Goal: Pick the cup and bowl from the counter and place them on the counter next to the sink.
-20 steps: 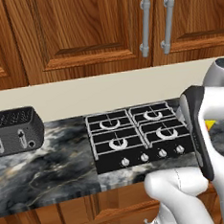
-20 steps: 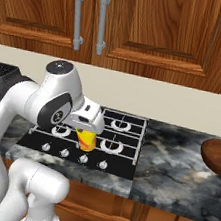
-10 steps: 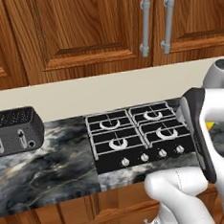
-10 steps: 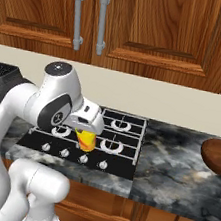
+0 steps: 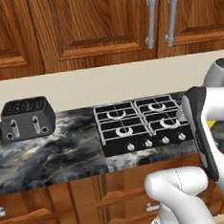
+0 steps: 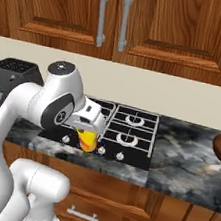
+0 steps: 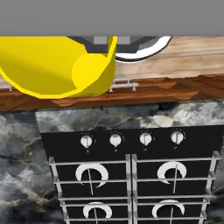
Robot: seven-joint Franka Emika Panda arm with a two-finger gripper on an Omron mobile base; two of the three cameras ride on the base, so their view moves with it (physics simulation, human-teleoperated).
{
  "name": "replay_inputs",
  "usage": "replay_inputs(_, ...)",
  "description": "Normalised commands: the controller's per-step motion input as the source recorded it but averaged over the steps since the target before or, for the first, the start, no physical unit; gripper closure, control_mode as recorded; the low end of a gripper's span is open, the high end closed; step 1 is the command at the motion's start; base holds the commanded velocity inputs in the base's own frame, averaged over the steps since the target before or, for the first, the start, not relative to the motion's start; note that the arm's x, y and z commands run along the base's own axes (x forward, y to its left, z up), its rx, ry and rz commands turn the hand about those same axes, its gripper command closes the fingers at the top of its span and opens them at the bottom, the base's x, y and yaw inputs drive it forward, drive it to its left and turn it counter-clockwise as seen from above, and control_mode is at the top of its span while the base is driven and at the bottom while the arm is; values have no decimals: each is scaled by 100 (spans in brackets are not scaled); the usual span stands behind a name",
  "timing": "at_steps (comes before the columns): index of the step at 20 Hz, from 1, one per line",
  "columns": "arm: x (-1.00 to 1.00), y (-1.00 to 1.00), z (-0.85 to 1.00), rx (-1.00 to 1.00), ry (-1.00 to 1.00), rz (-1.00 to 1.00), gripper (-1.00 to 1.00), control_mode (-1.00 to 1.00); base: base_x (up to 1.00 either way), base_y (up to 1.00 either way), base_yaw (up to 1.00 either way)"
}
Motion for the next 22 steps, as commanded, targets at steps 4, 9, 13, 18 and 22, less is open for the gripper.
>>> replay_inputs(4, 0, 0, 0, 0, 0, 0, 100, 100, -98, 84, 21)
replay_inputs(9, 0, 0, 0, 0, 0, 0, 100, 100, -17, 14, 11)
replay_inputs(13, 0, 0, 0, 0, 0, 0, 100, 100, 1, 2, 79)
replay_inputs(18, 0, 0, 0, 0, 0, 0, 100, 100, 0, 0, 100)
replay_inputs(22, 0, 0, 0, 0, 0, 0, 100, 100, 0, 0, 100)
